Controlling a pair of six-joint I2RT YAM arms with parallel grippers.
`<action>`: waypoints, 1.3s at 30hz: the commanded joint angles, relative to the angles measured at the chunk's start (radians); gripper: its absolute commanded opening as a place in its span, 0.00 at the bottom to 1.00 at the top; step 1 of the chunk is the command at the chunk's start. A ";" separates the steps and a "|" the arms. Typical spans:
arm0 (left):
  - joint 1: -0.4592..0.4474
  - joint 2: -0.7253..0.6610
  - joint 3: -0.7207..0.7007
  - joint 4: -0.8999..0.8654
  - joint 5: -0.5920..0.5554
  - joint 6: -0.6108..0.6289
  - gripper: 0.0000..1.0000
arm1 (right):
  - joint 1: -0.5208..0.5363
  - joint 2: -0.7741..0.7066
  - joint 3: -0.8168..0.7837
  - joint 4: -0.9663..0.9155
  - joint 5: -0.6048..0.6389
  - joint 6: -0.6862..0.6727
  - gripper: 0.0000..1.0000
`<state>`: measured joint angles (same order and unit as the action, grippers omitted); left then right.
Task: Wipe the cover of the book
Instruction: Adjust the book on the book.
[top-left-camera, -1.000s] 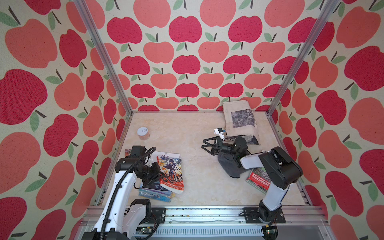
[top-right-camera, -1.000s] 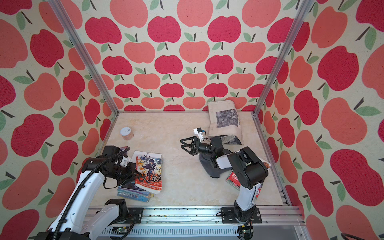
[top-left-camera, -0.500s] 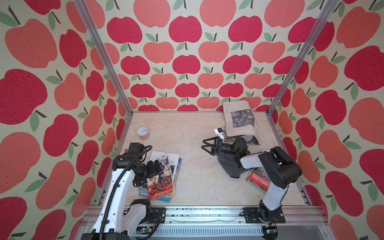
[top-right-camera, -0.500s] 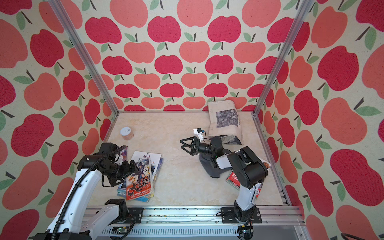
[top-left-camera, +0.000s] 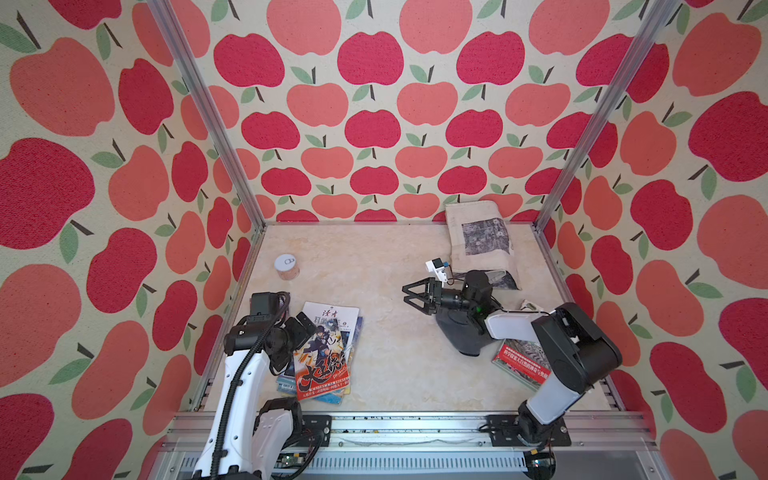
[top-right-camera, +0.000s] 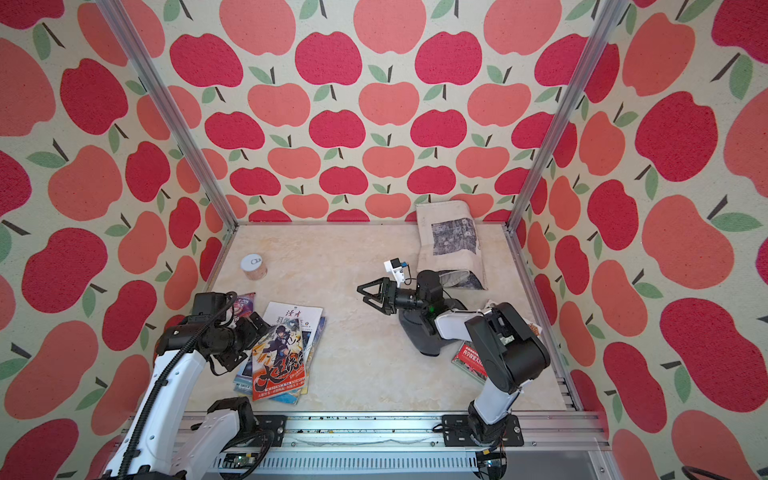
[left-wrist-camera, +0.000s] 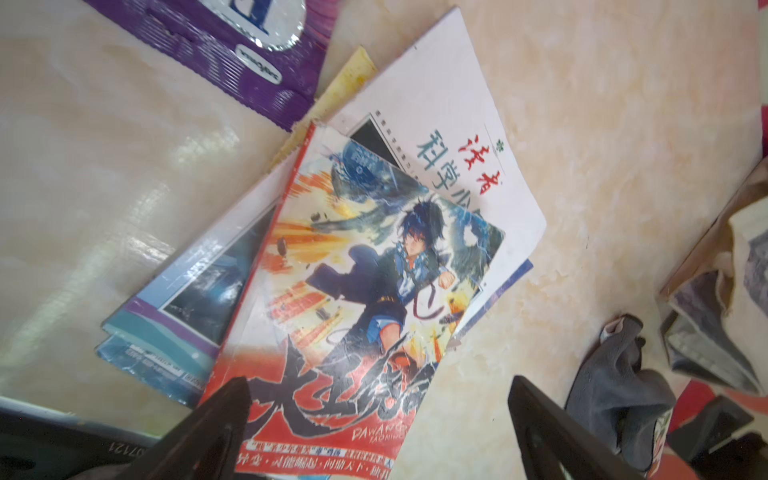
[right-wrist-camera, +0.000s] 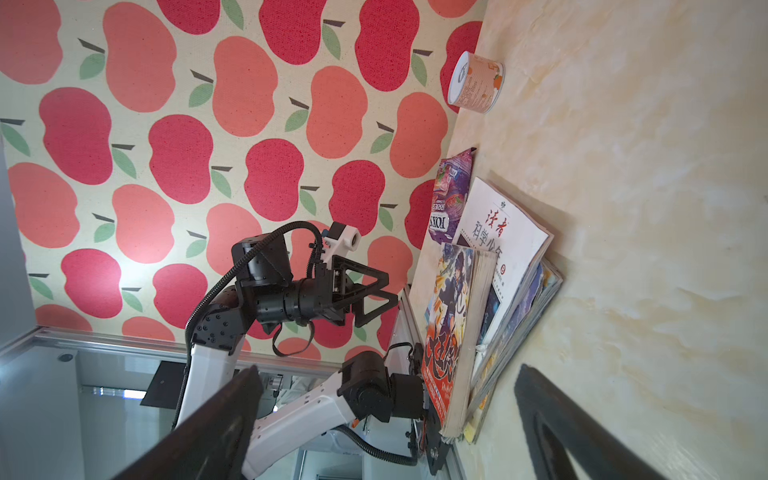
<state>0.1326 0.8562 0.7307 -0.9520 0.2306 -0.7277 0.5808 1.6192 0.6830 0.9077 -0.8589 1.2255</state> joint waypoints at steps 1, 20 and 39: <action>0.050 -0.031 -0.055 0.155 -0.119 -0.124 0.99 | 0.004 -0.141 0.052 -0.416 0.061 -0.303 0.99; -0.011 0.302 -0.091 0.589 0.039 -0.169 0.99 | -0.232 -0.542 -0.110 -1.022 0.368 -0.605 0.99; -0.514 0.403 0.223 0.663 -0.121 0.020 0.99 | -0.715 -0.789 -0.138 -1.449 0.938 -0.718 0.99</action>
<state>-0.3130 1.2346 0.9558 -0.4068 0.0891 -0.7559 -0.0753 0.7483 0.5301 -0.5514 0.2031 0.5507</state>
